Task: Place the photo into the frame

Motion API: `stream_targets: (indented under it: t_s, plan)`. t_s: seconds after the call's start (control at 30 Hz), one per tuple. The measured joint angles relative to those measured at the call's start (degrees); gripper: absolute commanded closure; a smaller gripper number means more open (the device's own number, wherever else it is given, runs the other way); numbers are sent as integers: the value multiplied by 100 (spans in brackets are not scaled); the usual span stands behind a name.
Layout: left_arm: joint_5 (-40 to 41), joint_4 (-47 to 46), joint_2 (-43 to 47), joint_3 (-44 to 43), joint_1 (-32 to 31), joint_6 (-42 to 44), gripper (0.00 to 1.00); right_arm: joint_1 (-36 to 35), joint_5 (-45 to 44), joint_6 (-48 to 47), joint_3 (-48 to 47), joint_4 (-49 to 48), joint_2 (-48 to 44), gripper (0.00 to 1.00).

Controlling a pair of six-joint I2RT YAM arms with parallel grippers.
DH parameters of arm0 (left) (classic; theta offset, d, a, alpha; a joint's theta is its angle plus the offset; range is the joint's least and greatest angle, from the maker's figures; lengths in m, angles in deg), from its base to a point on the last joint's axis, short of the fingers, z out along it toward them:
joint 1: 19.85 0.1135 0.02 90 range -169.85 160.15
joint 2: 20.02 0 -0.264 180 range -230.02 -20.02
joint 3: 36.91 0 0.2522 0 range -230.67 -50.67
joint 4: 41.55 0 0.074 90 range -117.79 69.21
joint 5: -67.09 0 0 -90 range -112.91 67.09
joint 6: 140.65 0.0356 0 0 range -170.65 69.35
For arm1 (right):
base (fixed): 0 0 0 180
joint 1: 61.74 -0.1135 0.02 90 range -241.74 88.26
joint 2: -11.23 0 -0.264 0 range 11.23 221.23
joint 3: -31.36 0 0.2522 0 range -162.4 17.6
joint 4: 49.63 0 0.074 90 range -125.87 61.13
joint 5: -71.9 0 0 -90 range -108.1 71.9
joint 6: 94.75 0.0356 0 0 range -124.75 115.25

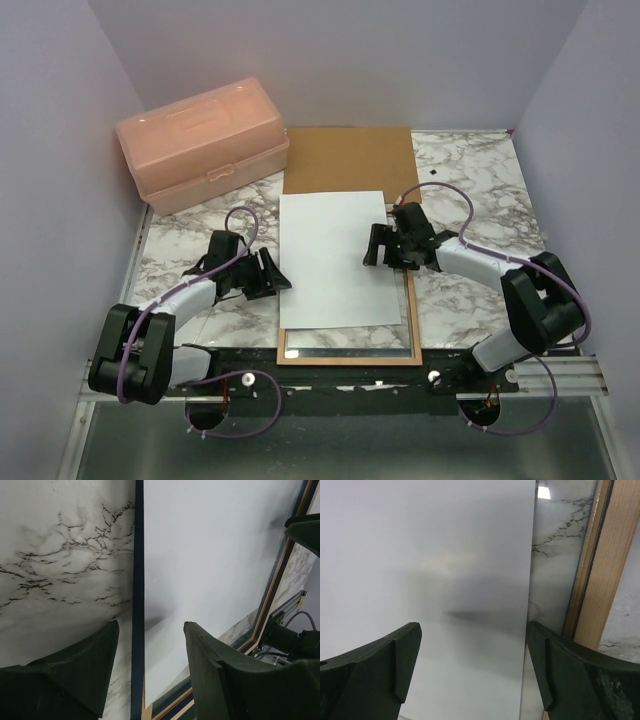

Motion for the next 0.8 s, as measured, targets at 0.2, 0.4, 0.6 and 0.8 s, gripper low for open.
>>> stream_targets:
  t_s: [0.2,0.4,0.6,0.8]
  plan:
    - [-66,-48,-20,0,0,-9,42,4,651,131,170,-474,-15,7]
    - [-72,-17,2,7,-2,-33,57,4,1303,393,490,-925,-205,7]
    - [131,337,433,7,-2,-9,80,4,1499,507,557,-1014,-282,6]
    - [444,839,973,4,-2,50,97,4,1510,544,573,-984,-623,6]
